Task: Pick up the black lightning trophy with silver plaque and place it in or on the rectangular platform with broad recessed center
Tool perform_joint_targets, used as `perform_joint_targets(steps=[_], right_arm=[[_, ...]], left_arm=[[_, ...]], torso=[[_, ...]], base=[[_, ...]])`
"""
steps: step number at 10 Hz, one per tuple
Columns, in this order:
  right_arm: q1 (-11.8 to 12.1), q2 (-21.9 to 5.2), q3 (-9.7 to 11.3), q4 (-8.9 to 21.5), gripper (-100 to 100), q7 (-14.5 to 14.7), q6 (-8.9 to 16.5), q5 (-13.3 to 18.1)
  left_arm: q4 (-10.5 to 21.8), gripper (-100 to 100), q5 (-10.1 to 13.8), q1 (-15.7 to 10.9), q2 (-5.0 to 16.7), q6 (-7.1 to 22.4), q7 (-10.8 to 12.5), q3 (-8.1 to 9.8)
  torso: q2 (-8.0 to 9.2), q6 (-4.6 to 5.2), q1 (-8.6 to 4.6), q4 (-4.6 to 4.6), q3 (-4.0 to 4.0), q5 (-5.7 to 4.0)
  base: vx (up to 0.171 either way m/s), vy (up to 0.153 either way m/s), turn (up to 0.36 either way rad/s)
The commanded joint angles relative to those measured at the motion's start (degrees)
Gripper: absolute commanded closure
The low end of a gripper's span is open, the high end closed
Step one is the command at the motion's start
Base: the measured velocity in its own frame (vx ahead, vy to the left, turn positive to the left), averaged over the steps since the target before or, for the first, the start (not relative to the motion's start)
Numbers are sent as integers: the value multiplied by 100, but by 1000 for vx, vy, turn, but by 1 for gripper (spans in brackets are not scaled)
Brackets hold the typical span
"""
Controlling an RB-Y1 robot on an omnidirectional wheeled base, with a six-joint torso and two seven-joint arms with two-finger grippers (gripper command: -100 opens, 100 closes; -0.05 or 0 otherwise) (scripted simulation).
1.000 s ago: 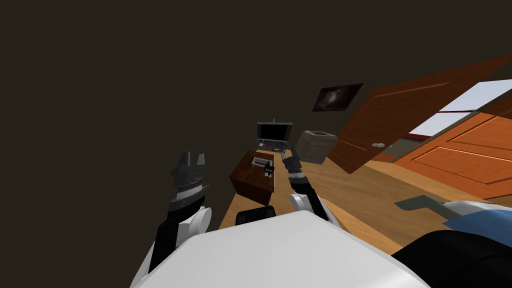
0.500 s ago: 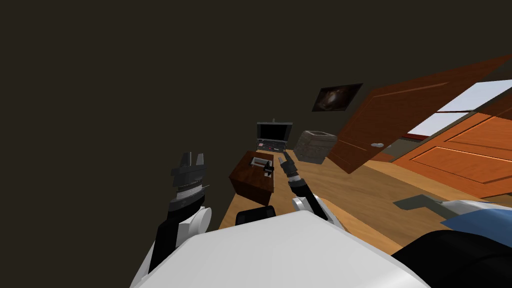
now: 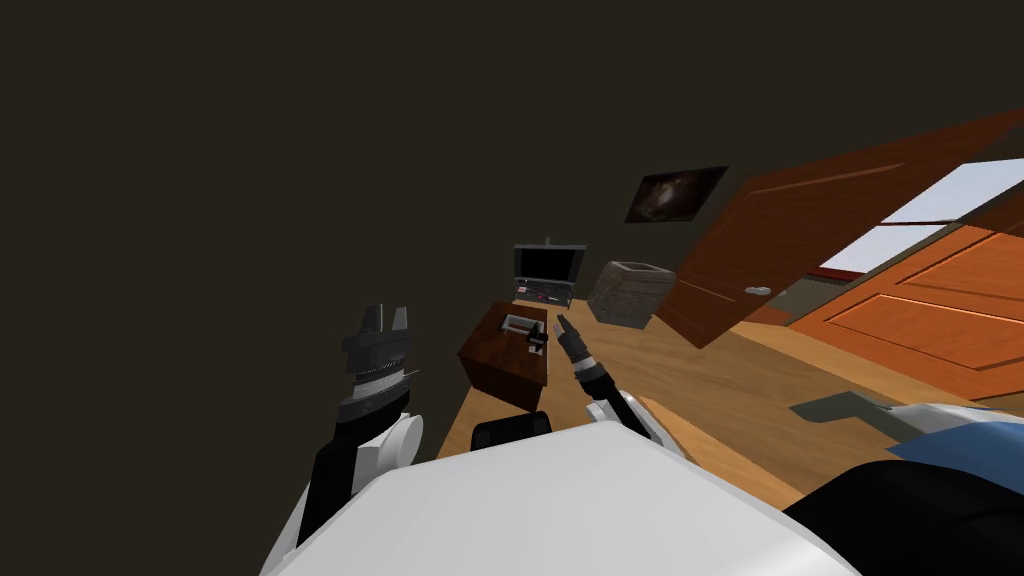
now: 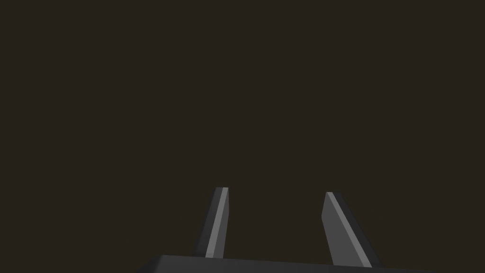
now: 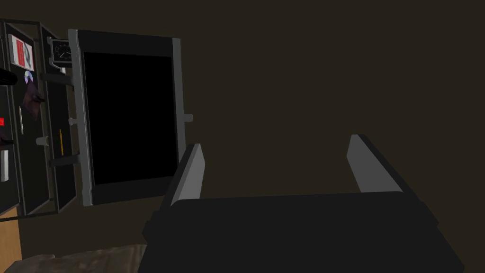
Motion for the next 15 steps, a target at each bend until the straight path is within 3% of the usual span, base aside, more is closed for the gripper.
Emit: perform_joint_targets(steps=[1, 4, 5, 8, 9, 10, 13, 14, 15], right_arm=[[-21, -286, 79, 286, -100, 171, -73, 49], [-50, -641, 169, 739, -100, 297, -131, 108], [-86, -883, 268, 986, -100, 420, -194, 176], [-128, -1145, 378, 1420, -100, 540, -264, 252], [-176, -1391, 501, 1650, -100, 655, -343, 337], [-176, -1402, 501, 1781, -100, 655, -343, 337], [-291, -1893, 774, 2364, -100, 868, -525, 532], [-291, -1925, 774, 2514, -100, 868, -525, 532], [-361, -2183, 922, 2665, -100, 963, -624, 640]], left_arm=[[0, 0, 0, 0, 0, 0, 0, 0], [0, 0, 0, 0, 0, 0, 0, 0], [0, 0, 0, 0, 0, 0, 0, 0], [0, 0, 0, 0, 0, 0, 0, 0], [0, 0, 0, 0, 0, 0, 0, 0], [0, 0, 0, 0, 0, 0, 0, 0], [0, 0, 0, 0, 0, 0, 0, 0], [0, 0, 0, -1, 0, 0, 0, 0], [0, 0, 0, 0, 0, 0, 0, 0]], torso=[[0, 0, 0, 0, 0, 0], [3, -1, -1, 1, 2, 0], [3, 1, 1, 1, 2, 1], [7, -1, 5, 2, 4, 2], [7, 1, 4, 2, 4, 1], [8, -1, 5, 2, 5, 1], [10, 1, 9, 3, 6, 3], [11, -1, 11, 3, 7, 3], [10, 1, 11, 3, 6, 3]], base=[[-3, -12, 55], [-7, -7, 40], [-16, -1, 76], [-17, 4, 58], [-23, 7, 125], [-21, 5, 49], [-28, 18, 108], [-25, 20, 87], [-25, 24, 192]])
